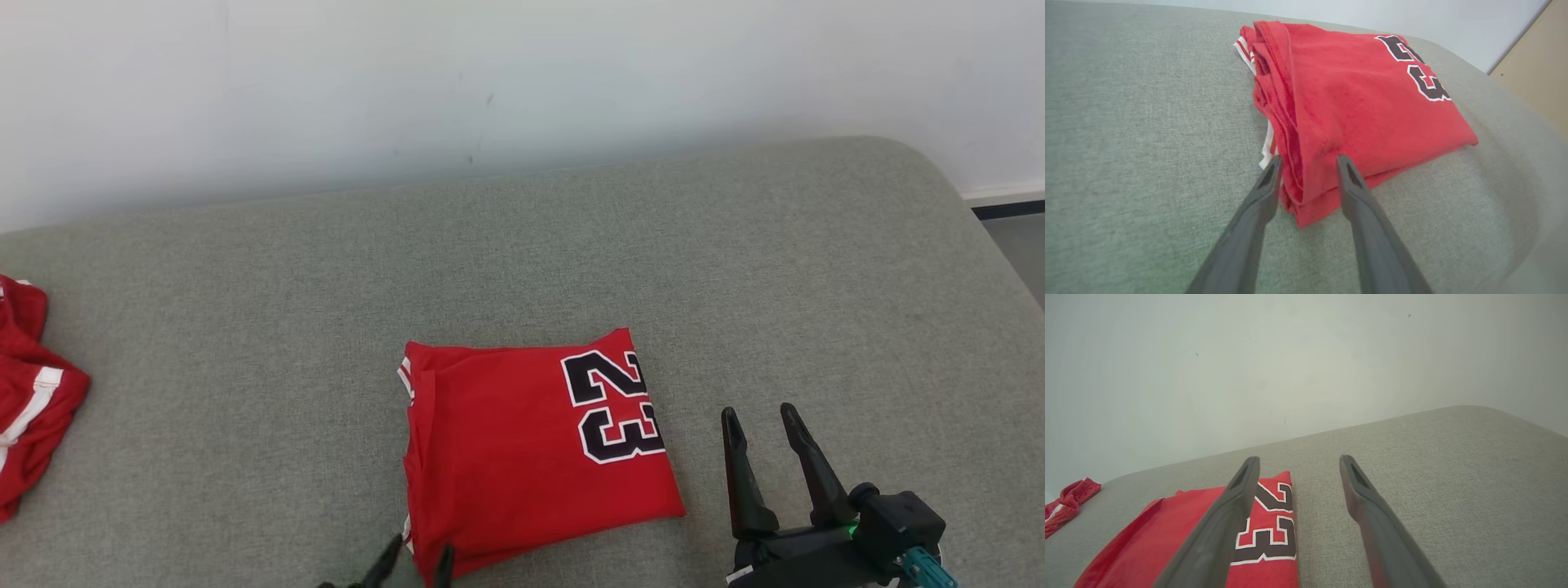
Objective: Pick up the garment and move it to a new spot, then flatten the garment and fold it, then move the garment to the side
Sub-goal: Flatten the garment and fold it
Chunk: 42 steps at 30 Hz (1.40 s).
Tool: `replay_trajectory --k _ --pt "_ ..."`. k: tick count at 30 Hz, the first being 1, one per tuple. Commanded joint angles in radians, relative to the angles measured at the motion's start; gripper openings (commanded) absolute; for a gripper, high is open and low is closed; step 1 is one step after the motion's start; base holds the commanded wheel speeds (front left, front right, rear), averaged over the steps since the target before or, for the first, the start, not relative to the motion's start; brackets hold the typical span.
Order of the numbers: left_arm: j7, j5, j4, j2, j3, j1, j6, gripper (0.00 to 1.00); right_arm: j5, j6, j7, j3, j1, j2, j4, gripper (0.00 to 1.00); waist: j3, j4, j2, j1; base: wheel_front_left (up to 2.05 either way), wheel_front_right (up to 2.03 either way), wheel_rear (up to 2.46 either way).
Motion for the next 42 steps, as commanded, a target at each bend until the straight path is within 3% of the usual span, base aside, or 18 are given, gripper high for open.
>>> replay_trajectory --k 1,14,28,42 --pt "-0.003 0.006 -0.019 0.0 0.014 -0.005 0.007 1.0 -0.004 -0.002 -0.001 0.001 0.001 0.003 -0.003 1.0 -0.002 0.0 0.0 0.0 0.0 0.0 0.0" --pt "-0.003 0.068 -0.274 -0.012 0.258 0.07 0.051 1.0 -0.007 -0.002 -0.001 -0.026 0.016 0.003 -0.027 1.0 -0.017 0.021 0.0 0.0 0.0 0.0 0.0" --pt "-0.003 0.153 -0.356 0.011 0.467 0.108 0.052 1.0 -0.036 -0.002 -0.001 -0.046 0.026 0.003 -0.035 1.0 -0.019 0.029 0.0 0.0 0.0 0.0 0.0" --pt "-0.003 0.217 -0.335 0.002 0.468 0.142 0.018 1.0 -0.078 -0.002 -0.001 -0.045 0.054 0.003 -0.004 1.0 -0.047 0.058 0.0 0.0 0.0 0.0 0.0"
